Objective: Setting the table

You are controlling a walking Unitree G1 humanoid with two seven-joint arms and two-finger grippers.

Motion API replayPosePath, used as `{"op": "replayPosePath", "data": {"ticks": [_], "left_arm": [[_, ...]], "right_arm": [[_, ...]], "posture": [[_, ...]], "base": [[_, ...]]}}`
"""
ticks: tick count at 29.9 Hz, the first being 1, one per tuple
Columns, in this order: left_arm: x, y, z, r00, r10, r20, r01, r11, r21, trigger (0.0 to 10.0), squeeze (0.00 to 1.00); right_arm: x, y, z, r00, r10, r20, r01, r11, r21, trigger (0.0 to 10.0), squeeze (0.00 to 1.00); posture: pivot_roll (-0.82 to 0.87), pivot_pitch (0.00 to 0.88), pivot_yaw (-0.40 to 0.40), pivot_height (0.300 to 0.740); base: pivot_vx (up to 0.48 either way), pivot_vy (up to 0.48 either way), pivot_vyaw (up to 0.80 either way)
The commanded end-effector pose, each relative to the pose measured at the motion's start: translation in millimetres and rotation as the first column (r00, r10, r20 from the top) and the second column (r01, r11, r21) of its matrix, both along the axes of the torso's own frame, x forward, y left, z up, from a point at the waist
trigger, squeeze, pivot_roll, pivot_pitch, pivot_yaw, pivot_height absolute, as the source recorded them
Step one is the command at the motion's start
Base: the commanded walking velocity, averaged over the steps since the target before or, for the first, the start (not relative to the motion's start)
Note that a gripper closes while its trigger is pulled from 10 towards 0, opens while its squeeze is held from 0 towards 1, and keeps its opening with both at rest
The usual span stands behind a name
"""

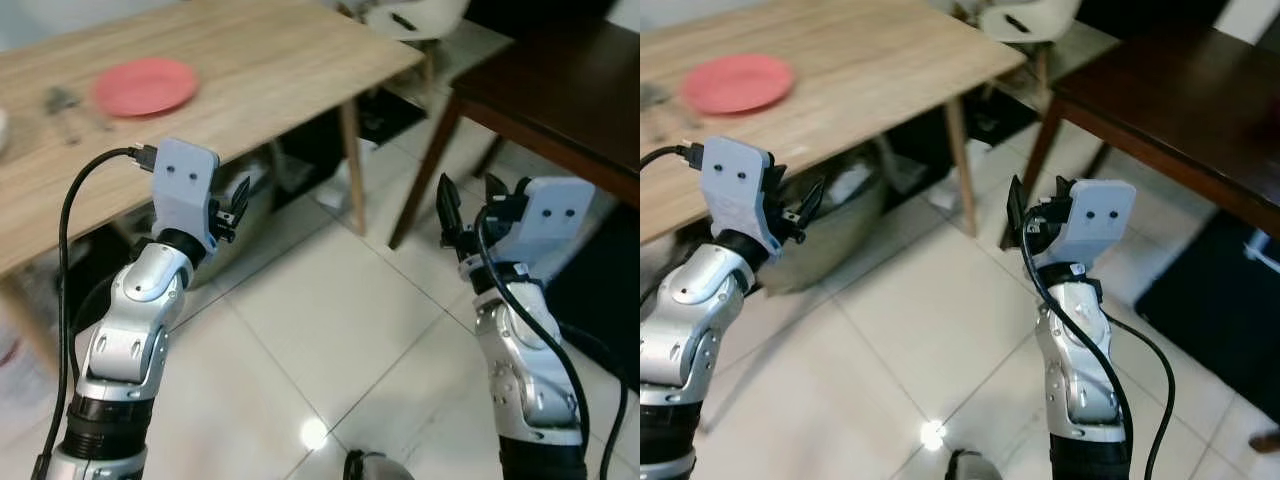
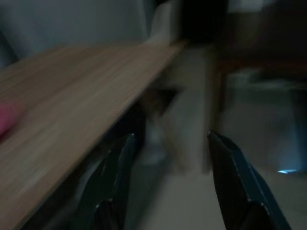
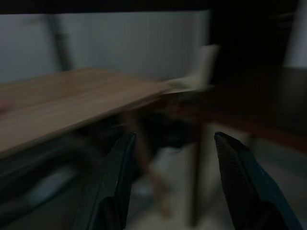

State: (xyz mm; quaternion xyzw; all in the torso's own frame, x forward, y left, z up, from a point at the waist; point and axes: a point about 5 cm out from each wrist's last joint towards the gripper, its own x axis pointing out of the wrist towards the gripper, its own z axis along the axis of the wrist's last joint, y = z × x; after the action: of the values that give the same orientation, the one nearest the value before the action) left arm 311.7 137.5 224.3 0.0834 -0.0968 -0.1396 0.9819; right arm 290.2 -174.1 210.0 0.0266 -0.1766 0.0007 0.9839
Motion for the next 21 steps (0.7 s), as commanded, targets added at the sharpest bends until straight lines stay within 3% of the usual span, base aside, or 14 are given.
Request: {"op": "replayPosePath", "data": {"ticks": [1, 5, 21], "left_arm": [[-1.5, 1.7, -2.1, 1.000, -0.013, -0.001, 0.013, 1.000, 0.010, 10.0, 0.00], [-2.1, -1.2, -1.6, 0.999, -0.043, -0.004, 0.043, 0.999, 0.002, 10.0, 0.00], [-3.2, -3.5, -0.4, 0.998, -0.068, 0.004, 0.068, 0.998, 0.004, 10.0, 0.00]], "right_arm": [[-0.3, 1.7, -0.2, 1.000, 0.006, 0.001, -0.006, 1.000, 0.011, 10.0, 0.00], [-0.4, 1.7, -0.2, 1.000, 0.005, 0.001, -0.005, 1.000, 0.011, 10.0, 0.00], [0.3, 1.3, 0.0, 1.000, 0.006, 0.003, -0.006, 1.000, 0.012, 10.0, 0.00]], "posture": [[-0.12, 0.056, 0.084, 0.740], [-0.12, 0.056, 0.084, 0.740], [-0.12, 0.054, 0.083, 0.740]], "base": [[0.394, 0.000, -0.78], [0.354, 0.000, -0.78], [0.000, 0.000, -0.78]]}}
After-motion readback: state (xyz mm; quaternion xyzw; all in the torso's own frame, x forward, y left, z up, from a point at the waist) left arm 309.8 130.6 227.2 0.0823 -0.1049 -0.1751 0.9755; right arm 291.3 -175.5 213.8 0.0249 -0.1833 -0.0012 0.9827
